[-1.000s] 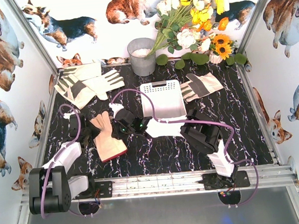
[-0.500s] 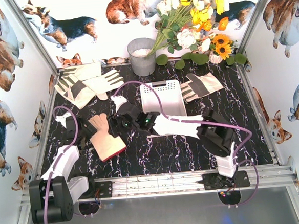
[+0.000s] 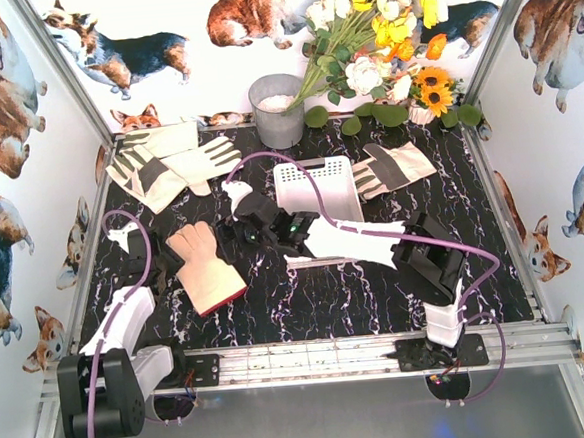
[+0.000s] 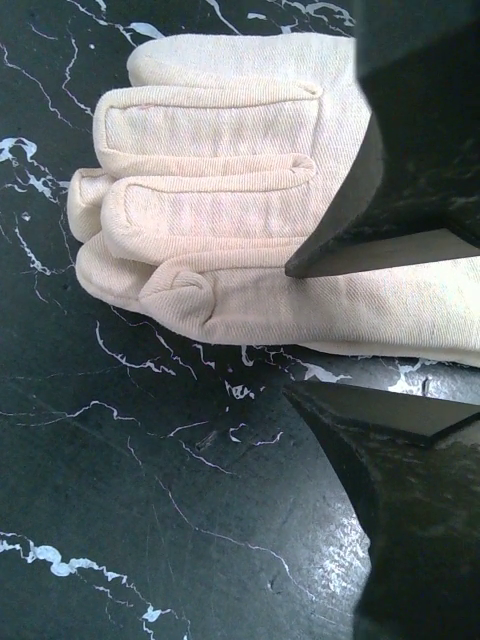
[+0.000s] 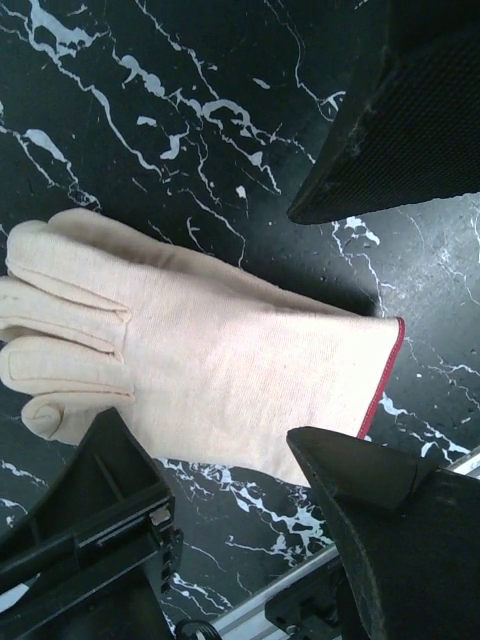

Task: Put the gloves into the storage basket
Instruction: Pair the glove with the glove.

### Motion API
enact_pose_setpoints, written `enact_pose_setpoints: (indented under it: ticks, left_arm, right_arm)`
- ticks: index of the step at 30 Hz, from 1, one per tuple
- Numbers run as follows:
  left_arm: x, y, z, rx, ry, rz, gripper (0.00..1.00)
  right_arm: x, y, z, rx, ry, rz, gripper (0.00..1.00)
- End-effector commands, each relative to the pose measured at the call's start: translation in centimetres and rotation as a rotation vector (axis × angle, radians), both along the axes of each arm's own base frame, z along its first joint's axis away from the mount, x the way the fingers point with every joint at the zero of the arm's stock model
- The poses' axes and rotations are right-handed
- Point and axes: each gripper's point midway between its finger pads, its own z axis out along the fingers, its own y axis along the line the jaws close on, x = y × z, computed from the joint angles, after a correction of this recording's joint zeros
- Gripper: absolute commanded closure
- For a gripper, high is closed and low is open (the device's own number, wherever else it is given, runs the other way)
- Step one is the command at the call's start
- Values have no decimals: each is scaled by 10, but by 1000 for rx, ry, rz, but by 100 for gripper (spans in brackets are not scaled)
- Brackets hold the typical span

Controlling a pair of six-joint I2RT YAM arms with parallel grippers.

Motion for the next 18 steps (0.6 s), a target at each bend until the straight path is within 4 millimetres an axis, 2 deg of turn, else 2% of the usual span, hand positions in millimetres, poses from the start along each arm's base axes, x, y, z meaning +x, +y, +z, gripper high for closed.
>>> enact_pose_setpoints:
  ticks: [1, 6, 11, 15, 17, 18]
  left_arm:
    - [3, 4, -4, -9, -7, 12, 63]
    - [4, 4, -9, -16, 4, 14, 76]
    - [6, 3, -9, -23, 5, 11, 78]
    - [4, 4, -7, -21, 5, 13, 76]
    - [4, 4, -5, -17, -2, 12, 78]
    - [5, 4, -4, -15, -7, 8, 81]
  right_arm:
    - [14, 3, -2, 39, 15, 8, 16]
    - [20, 12, -11, 64, 61, 19, 19]
    - [21, 26, -22, 79, 107, 39, 24]
    - [19, 36, -29, 94, 144, 56, 28]
    - [18, 39, -31, 99, 156, 61, 30]
    - [18, 40, -33, 100, 160, 65, 35]
